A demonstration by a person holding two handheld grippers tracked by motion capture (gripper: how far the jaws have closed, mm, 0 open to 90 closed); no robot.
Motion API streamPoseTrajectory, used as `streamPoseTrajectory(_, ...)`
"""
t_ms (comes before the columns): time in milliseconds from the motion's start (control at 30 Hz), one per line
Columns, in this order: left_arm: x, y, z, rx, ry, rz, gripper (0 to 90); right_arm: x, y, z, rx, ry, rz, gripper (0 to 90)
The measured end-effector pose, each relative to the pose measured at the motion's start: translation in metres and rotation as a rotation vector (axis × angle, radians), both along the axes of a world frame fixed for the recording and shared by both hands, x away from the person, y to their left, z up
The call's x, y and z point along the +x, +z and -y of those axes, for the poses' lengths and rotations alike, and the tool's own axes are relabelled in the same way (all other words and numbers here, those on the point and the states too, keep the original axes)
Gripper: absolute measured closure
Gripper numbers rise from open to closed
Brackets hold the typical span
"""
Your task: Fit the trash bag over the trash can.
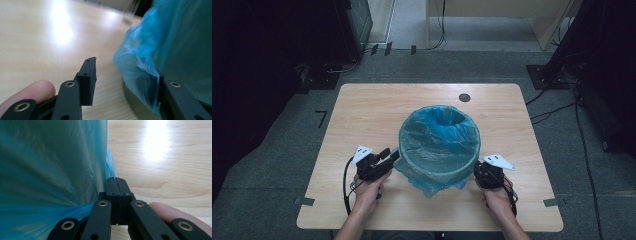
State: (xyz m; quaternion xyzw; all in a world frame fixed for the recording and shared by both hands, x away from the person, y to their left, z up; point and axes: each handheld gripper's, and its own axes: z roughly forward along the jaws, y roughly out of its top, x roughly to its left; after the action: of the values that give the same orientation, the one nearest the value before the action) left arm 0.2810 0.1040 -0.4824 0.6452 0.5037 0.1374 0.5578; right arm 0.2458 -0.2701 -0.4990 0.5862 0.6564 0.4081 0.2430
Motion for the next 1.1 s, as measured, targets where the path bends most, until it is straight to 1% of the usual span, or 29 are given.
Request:
streamPoseTrajectory(33, -0.005, 0.004, -0.003, -0.008, -0.003, 0.035, 50.1, 0.0, 0.001, 0.001, 0.004, -0.011, 0.006, 90.0)
streamPoseTrajectory(100, -0.014, 0.01, -0.01, -0.01, 0.005, 0.084, 47.2, -0.001, 0.003, 0.003, 0.014, -0.024, 0.022, 90.0)
streamPoseTrajectory(167, -0.02, 0.013, -0.018, -0.021, 0.013, 0.117, 45.8, -0.002, 0.006, 0.004, 0.009, -0.034, 0.043, 90.0)
streamPoseTrajectory(233, -0.025, 0.015, -0.026, -0.047, 0.016, 0.148, 44.2, -0.004, 0.008, 0.005, 0.009, -0.039, 0.067, 90.0)
streamPoseTrajectory(300, -0.029, 0.018, -0.032, -0.085, -0.006, 0.179, 40.4, -0.007, 0.012, 0.006, 0.023, -0.038, 0.092, 90.0)
streamPoseTrajectory(367, -0.035, 0.024, -0.03, -0.107, -0.032, 0.229, 35.0, -0.01, 0.016, 0.005, 0.027, -0.026, 0.128, 90.0)
streamPoseTrajectory(400, -0.038, 0.027, -0.029, -0.109, -0.047, 0.26, 32.7, -0.011, 0.017, 0.005, 0.022, -0.024, 0.143, 90.0)
streamPoseTrajectory(467, -0.043, 0.034, -0.024, -0.103, -0.05, 0.301, 26.3, -0.014, 0.021, 0.005, 0.024, -0.02, 0.169, 90.0)
streamPoseTrajectory(533, -0.047, 0.04, -0.02, -0.095, -0.047, 0.323, 23.6, -0.017, 0.024, 0.005, 0.024, -0.014, 0.184, 90.0)
streamPoseTrajectory(567, -0.048, 0.042, -0.019, -0.104, -0.053, 0.335, 22.4, -0.018, 0.025, 0.006, 0.021, -0.011, 0.189, 90.0)
streamPoseTrajectory(600, -0.051, 0.043, -0.018, -0.115, -0.06, 0.356, 21.5, -0.019, 0.025, 0.007, 0.017, -0.012, 0.195, 90.0)
streamPoseTrajectory(633, -0.054, 0.044, -0.018, -0.121, -0.072, 0.383, 21.4, -0.019, 0.025, 0.007, 0.02, -0.017, 0.195, 90.0)
streamPoseTrajectory(700, -0.06, 0.045, -0.017, -0.131, -0.122, 0.427, 20.3, -0.019, 0.025, 0.008, 0.021, -0.016, 0.193, 90.0)
streamPoseTrajectory(767, -0.064, 0.043, -0.014, -0.138, -0.194, 0.454, 17.3, -0.019, 0.024, 0.008, 0.022, -0.016, 0.19, 90.0)
streamPoseTrajectory(833, -0.066, 0.04, -0.008, -0.127, -0.256, 0.473, 12.1, -0.018, 0.023, 0.007, 0.019, -0.009, 0.187, 90.0)
streamPoseTrajectory(900, -0.064, 0.037, 0.001, -0.093, -0.284, 0.474, 8.8, -0.018, 0.022, 0.005, 0.013, -0.002, 0.189, 90.0)
streamPoseTrajectory(933, -0.062, 0.035, 0.006, -0.063, -0.283, 0.477, 8.5, -0.018, 0.022, 0.003, 0.014, 0.0, 0.187, 90.0)
streamPoseTrajectory(967, -0.06, 0.033, 0.011, -0.044, -0.28, 0.472, 8.6, -0.018, 0.022, 0.002, 0.01, 0.005, 0.188, 90.0)
streamPoseTrajectory(1000, -0.057, 0.032, 0.016, -0.014, -0.277, 0.458, 9.7, -0.018, 0.021, 0.002, 0.007, 0.009, 0.189, 90.0)
streamPoseTrajectory(1033, -0.054, 0.03, 0.02, 0.017, -0.255, 0.442, 18.4, -0.018, 0.021, 0.0, 0.01, 0.009, 0.186, 90.0)
streamPoseTrajectory(1067, -0.053, 0.028, 0.023, 0.034, -0.255, 0.434, 33.3, -0.018, 0.021, 0.0, 0.01, 0.011, 0.188, 90.0)
streamPoseTrajectory(1100, -0.051, 0.026, 0.023, 0.019, -0.282, 0.434, 45.3, -0.018, 0.021, -0.001, 0.007, 0.014, 0.191, 90.0)
